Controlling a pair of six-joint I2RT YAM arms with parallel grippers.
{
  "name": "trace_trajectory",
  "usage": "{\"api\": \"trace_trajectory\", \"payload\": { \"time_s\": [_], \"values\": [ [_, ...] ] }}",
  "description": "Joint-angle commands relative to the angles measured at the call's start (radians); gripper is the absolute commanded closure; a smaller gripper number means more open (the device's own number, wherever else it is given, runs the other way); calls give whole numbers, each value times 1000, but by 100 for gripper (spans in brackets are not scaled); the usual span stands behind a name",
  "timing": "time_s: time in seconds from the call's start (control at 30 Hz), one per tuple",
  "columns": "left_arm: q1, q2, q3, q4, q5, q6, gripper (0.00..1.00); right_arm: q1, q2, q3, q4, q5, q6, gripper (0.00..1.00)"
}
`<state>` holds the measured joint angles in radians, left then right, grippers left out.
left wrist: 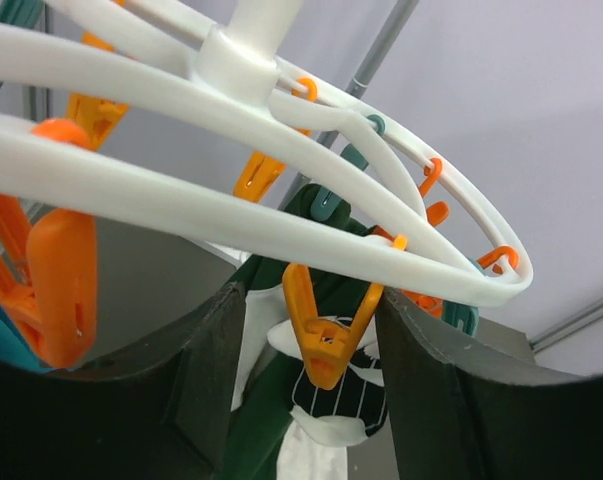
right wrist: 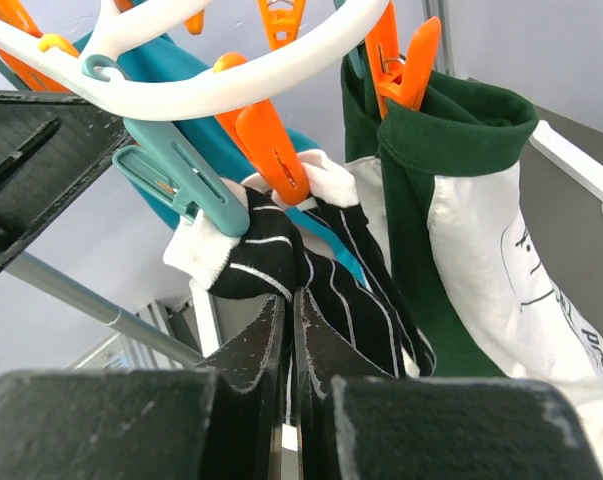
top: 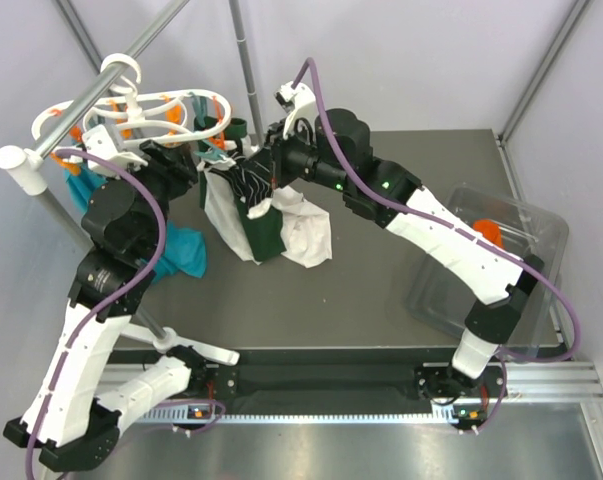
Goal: Clip the socks to the hanger
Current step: Open the clamp at the hanger.
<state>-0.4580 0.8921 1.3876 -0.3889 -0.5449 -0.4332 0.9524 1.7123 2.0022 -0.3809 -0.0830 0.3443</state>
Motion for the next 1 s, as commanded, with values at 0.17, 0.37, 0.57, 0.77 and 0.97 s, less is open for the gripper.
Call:
{"api": "trace_trajectory", "payload": {
  "time_s": [0.17,0.37,0.57,0.77,0.97],
  "values": [
    [1,16,28,108,-16,125,75,0,-39,6,40,-44,25,84],
    [1,34,97,36,3,116,96,6,-49,30,-75,-11,32,64],
    [1,68,178,-86,66,33,100,32,-128,-23,-137,60,22,49],
    [1,102,252,-212,128,-61,100,109,-177,-48,-119,40,16,45],
    [1,110,271,-258,201,-137,100,157,-193,-20,-192,220,-11,46]
  ]
}}
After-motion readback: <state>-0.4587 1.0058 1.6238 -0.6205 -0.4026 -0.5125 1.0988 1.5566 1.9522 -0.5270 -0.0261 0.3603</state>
